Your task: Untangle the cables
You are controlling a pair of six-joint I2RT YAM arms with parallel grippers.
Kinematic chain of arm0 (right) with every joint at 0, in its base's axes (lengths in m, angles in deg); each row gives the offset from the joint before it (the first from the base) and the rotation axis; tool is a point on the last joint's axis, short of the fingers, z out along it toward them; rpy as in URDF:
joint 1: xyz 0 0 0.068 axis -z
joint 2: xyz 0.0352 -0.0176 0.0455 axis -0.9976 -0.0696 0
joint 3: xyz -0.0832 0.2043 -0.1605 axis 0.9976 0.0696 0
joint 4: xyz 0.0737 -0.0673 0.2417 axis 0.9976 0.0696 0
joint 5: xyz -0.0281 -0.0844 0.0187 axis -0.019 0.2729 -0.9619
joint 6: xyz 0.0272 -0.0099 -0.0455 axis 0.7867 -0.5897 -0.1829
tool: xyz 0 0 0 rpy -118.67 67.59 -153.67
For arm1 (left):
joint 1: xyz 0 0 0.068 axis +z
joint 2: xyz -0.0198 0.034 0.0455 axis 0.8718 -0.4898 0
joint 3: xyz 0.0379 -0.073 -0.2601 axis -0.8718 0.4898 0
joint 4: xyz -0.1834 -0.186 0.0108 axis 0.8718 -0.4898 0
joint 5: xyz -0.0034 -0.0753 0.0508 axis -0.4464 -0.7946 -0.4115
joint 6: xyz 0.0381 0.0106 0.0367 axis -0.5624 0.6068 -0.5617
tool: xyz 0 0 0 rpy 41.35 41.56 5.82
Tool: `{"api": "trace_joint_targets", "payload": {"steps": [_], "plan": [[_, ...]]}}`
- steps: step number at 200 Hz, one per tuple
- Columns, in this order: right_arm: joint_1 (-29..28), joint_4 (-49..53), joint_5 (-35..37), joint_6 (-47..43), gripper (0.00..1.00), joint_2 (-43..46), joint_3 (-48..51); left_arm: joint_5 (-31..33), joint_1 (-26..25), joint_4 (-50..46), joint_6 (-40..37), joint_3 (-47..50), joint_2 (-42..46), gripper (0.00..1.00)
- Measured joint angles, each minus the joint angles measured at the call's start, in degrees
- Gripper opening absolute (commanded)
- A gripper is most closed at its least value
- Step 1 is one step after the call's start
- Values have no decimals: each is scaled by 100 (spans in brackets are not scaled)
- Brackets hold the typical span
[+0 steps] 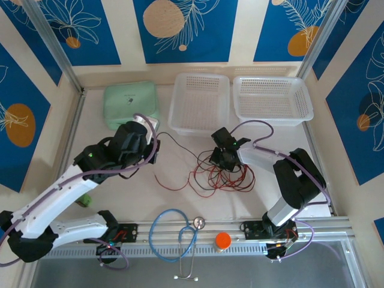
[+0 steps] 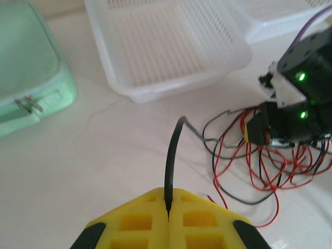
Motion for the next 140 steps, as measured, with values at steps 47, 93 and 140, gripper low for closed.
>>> {"api": "trace_joint_targets", "payload": {"steps": [47, 93, 140], "plan": [[26, -114, 2, -105, 0, 9, 103, 216, 17, -52, -439, -1008, 13, 0], [103, -164, 13, -260, 0, 13, 131, 210, 22, 120, -916, -1939, -374, 0], [136, -61, 15, -525, 29, 317, 142, -94, 28, 424, -1283, -2557, -1202, 0]]}}
